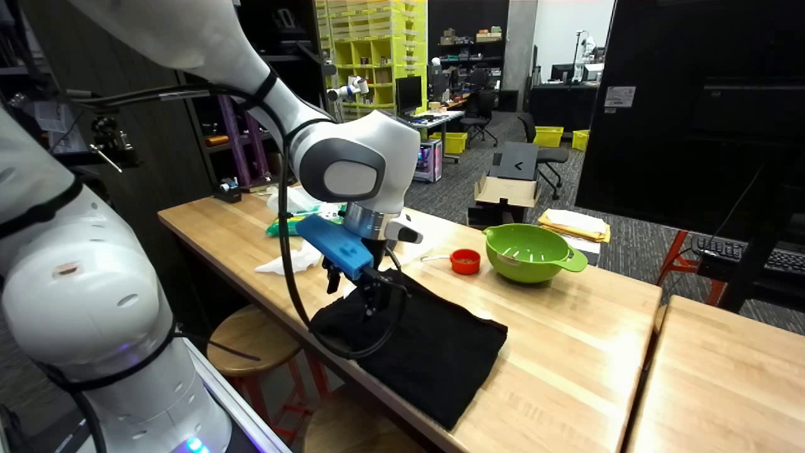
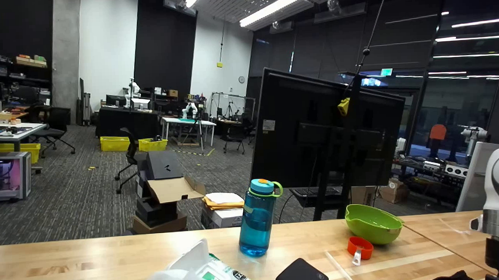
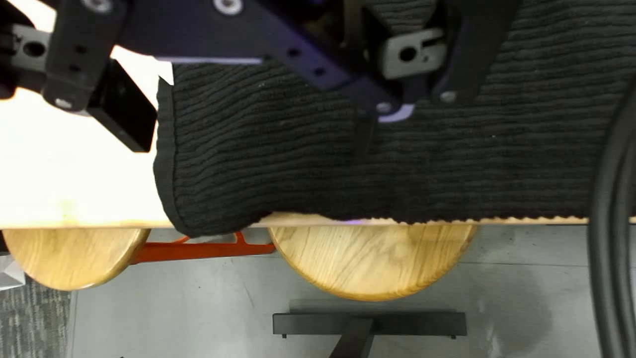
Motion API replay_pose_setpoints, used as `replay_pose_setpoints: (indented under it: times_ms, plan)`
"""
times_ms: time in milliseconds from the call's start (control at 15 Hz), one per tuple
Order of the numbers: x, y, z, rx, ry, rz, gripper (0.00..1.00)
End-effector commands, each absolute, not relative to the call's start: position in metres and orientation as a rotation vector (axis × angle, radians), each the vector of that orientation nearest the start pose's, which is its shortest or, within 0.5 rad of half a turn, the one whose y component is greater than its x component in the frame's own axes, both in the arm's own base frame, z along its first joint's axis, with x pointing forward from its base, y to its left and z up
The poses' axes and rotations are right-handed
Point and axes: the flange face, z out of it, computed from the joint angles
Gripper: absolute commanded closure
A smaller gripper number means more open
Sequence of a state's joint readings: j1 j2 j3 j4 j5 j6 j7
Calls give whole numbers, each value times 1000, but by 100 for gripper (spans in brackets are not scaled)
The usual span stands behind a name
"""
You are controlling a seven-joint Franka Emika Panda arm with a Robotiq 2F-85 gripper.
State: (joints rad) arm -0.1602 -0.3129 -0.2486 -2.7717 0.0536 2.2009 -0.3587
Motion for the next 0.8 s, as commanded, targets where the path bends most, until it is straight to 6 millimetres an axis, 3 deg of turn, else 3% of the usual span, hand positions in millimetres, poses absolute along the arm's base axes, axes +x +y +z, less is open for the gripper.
replay_pose_setpoints:
  times_ms: [0, 733]
  plan:
    - [320, -132, 275, -2966, 45, 340, 0]
    - [309, -164, 248, -3074, -48, 450, 0]
